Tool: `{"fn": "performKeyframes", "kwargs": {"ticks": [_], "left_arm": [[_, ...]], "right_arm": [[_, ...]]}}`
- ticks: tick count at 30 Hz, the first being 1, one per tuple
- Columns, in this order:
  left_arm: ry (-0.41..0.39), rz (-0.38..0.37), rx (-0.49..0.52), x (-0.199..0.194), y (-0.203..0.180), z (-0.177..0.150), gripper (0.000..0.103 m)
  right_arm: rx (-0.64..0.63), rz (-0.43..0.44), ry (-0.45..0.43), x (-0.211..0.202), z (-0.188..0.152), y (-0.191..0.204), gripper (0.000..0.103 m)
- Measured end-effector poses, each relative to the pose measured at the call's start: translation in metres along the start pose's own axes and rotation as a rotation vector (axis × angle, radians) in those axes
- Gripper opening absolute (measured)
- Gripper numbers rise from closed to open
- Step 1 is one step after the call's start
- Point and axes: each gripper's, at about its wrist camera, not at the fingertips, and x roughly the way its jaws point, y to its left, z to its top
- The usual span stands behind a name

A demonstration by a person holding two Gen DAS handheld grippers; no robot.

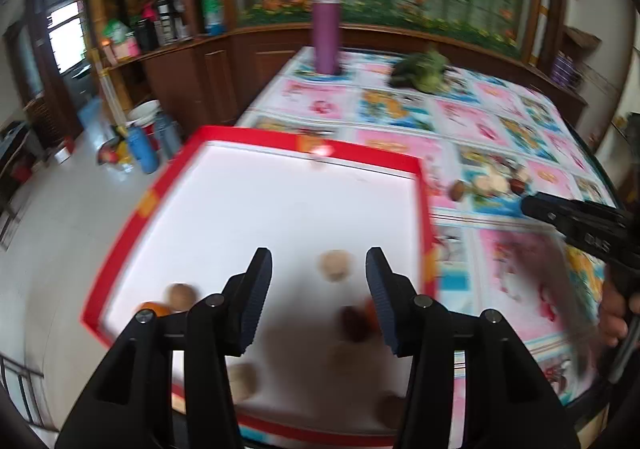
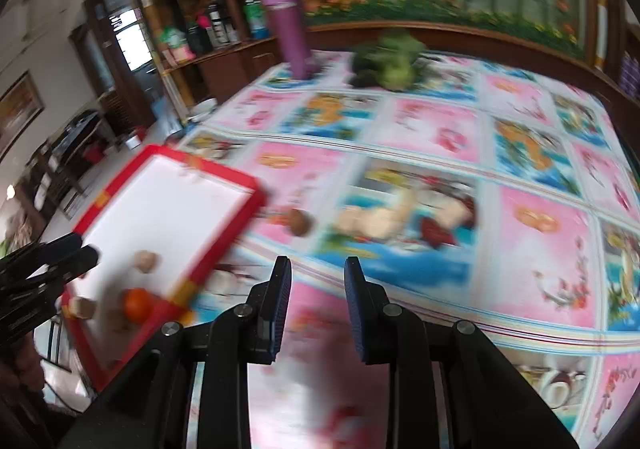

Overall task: Organize fruits
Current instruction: 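Carry both items over the white tray and open both grippers, then move both open grippers back toward the remaining fruits on the tablecloth, then grasp a beige round cake with the right gripper while the left gripper grasps a brown fruit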

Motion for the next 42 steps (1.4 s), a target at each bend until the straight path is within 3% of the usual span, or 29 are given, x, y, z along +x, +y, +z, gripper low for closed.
{"fn": "performKeyframes", "kwargs": {"ticks": [6, 12, 15, 19, 23, 32, 42], "left_arm": [[0.014, -0.041, 0.051, 0.000, -0.031, 0.009, 0.051], [0.008, -0.029, 0.080, -0.003, -0.042, 0.018, 0.051], [0.015, -0.029, 0.101, 0.001, -0.050, 0.021, 0.052], [0.032, -0.040, 0.125, 0.009, -0.065, 0.026, 0.052], [0.045, -0.051, 0.161, 0.017, -0.080, 0.032, 0.052], [0.132, -0.103, 0.225, 0.053, -0.119, 0.053, 0.052], [0.196, -0.127, 0.268, 0.110, -0.152, 0.065, 0.052]], "right_arm": [[0.005, 0.007, -0.001, 0.018, 0.011, -0.011, 0.026], [0.025, -0.020, 0.025, 0.042, 0.023, -0.024, 0.026], [0.034, -0.010, 0.051, 0.051, 0.025, -0.028, 0.034], [0.033, -0.021, 0.063, 0.061, 0.024, -0.029, 0.034], [0.004, -0.023, 0.062, 0.060, 0.023, -0.030, 0.027], [0.034, 0.037, 0.149, 0.038, 0.011, -0.053, 0.027], [0.106, 0.093, 0.131, 0.011, -0.013, -0.081, 0.027]]}}
